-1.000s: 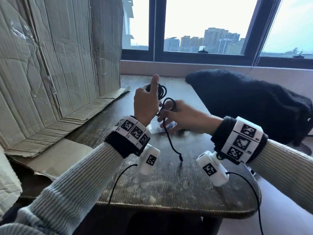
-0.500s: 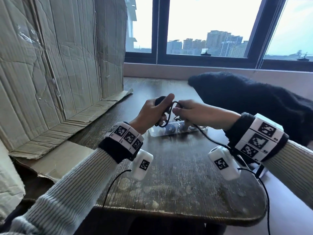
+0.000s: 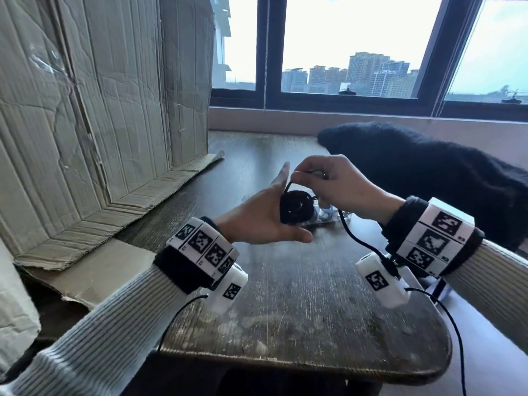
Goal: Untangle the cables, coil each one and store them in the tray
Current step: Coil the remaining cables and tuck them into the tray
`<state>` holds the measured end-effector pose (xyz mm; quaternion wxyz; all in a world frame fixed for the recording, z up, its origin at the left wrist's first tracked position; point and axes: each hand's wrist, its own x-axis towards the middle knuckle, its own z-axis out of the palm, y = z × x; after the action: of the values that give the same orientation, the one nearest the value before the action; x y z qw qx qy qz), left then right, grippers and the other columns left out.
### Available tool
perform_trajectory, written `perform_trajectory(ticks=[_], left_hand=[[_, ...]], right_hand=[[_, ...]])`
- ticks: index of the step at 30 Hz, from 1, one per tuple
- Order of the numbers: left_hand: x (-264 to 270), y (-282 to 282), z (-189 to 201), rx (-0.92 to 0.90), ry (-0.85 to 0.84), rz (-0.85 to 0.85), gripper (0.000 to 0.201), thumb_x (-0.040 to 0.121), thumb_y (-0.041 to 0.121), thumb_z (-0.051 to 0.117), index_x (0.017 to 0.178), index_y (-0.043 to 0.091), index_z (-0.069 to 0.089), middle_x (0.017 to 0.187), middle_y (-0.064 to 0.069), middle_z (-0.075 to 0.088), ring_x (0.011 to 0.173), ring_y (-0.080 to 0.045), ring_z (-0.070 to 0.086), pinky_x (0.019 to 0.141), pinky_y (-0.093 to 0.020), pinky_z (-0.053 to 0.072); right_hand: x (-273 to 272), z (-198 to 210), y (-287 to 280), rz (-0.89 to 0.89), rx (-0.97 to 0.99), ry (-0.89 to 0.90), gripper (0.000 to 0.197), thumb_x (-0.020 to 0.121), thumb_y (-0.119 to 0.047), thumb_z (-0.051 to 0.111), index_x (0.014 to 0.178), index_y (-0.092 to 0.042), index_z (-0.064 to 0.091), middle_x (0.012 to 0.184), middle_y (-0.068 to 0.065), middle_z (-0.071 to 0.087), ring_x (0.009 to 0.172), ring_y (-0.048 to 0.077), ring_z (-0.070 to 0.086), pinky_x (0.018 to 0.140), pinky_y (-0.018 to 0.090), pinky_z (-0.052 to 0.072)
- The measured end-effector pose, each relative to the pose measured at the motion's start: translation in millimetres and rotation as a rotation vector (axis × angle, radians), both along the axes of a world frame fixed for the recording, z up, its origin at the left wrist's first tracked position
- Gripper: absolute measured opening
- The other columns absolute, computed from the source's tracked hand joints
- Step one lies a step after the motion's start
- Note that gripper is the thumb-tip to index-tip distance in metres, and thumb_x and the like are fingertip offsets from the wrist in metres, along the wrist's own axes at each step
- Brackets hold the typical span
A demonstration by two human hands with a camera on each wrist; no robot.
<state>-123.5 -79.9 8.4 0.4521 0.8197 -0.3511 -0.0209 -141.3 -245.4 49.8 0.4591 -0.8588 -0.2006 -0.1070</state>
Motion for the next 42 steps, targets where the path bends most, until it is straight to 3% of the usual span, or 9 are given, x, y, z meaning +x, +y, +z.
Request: perform_trajectory(ticks=[3, 5, 10, 14, 17, 26, 29, 33, 42], left_hand=[[-4, 4, 15, 0.007, -0.026, -0.004, 0.124, 0.077, 0.016, 0.077, 0.146, 0.008, -0.025, 0.066, 0.023, 0.065, 0.062, 0.010, 0.061, 0.060, -0.008, 0.045], [-10, 5, 26, -0.024, -0.096, 0.059, 0.118, 0.080, 0.023, 0.073, 0.147, 0.008, -0.023, 0.060, 0.015, 0.064, 0.054, 0.005, 0.060, 0.053, -0.009, 0.043], [-2, 11, 43, 0.000, -0.283, 0.276, 0.092, 0.083, 0.042, 0.067, 0.148, 0.013, 0.009, 0.095, -0.009, 0.070, 0.068, -0.019, 0.069, 0.069, -0.033, 0.058], [24, 22, 44, 0.181, -0.374, 0.481, 0.068, 0.081, 0.057, 0.061, 0.125, 0.010, 0.038, 0.103, -0.011, 0.068, 0.078, -0.024, 0.067, 0.075, -0.043, 0.056], [26, 17, 40, 0.368, -0.309, 0.433, 0.060, 0.082, 0.056, 0.062, 0.113, 0.009, 0.039, 0.093, -0.008, 0.065, 0.074, -0.021, 0.064, 0.070, -0.038, 0.055], [9, 14, 44, 0.333, -0.138, 0.170, 0.054, 0.081, 0.053, 0.043, 0.113, 0.014, 0.025, 0.081, -0.002, 0.051, 0.065, -0.015, 0.048, 0.055, -0.030, 0.043], [8, 4, 44, 0.038, 0.098, 0.167, 0.034, 0.094, 0.031, 0.041, 0.115, 0.009, 0.027, 0.085, -0.008, 0.051, 0.063, -0.015, 0.050, 0.051, -0.030, 0.042], [13, 8, 45, -0.280, 0.326, 0.130, 0.015, 0.101, 0.016, 0.041, 0.110, 0.005, 0.045, 0.084, -0.010, 0.056, 0.065, -0.013, 0.054, 0.051, -0.025, 0.047], [11, 6, 33, 0.157, -0.100, 0.013, 0.014, 0.093, 0.028, 0.060, 0.098, 0.018, 0.069, 0.083, -0.002, 0.071, 0.067, -0.006, 0.059, 0.063, -0.022, 0.049]], right_hand=[[2, -10, 0, -0.012, 0.058, -0.048, 0.013, 0.095, -0.021, 0.058, 0.085, -0.016, 0.066, 0.071, 0.017, 0.060, 0.045, 0.009, 0.046, 0.044, 0.025, 0.042], [1, -17, 1, 0.002, 0.055, -0.063, 0.018, 0.098, -0.013, 0.050, 0.094, -0.012, 0.067, 0.061, 0.001, 0.061, 0.046, 0.008, 0.047, 0.046, 0.026, 0.043], [-5, -23, -2, 0.012, -0.040, 0.014, 0.025, 0.102, -0.014, 0.042, 0.114, -0.014, 0.064, 0.041, -0.021, 0.045, 0.035, 0.002, 0.037, 0.039, 0.013, 0.034], [-15, -6, -4, -0.038, -0.408, -0.185, 0.026, 0.101, -0.016, 0.046, 0.113, -0.012, 0.067, 0.052, -0.035, 0.054, 0.048, -0.009, 0.050, 0.053, 0.005, 0.035], [-23, 7, -1, -0.022, -0.657, -0.370, 0.022, 0.097, -0.023, 0.054, 0.103, -0.016, 0.073, 0.067, -0.011, 0.061, 0.058, 0.006, 0.052, 0.061, 0.019, 0.033], [-23, 44, -13, 0.011, -0.649, -0.426, 0.016, 0.089, -0.025, 0.063, 0.089, -0.021, 0.078, 0.077, -0.009, 0.071, 0.067, 0.009, 0.060, 0.067, 0.017, 0.041], [-26, 37, -8, 0.079, -0.663, -0.373, 0.016, 0.090, -0.026, 0.064, 0.089, -0.018, 0.078, 0.066, -0.013, 0.062, 0.059, 0.002, 0.053, 0.061, 0.010, 0.036], [-31, 23, -6, 0.118, -0.666, -0.389, 0.027, 0.091, -0.022, 0.062, 0.080, 0.001, 0.071, 0.061, 0.011, 0.056, 0.067, 0.021, 0.046, 0.060, 0.013, 0.033], [-32, 39, -6, 0.092, -0.724, -0.421, 0.014, 0.086, -0.029, 0.068, 0.081, -0.023, 0.078, 0.055, -0.015, 0.049, 0.057, -0.003, 0.048, 0.056, 0.010, 0.029]])
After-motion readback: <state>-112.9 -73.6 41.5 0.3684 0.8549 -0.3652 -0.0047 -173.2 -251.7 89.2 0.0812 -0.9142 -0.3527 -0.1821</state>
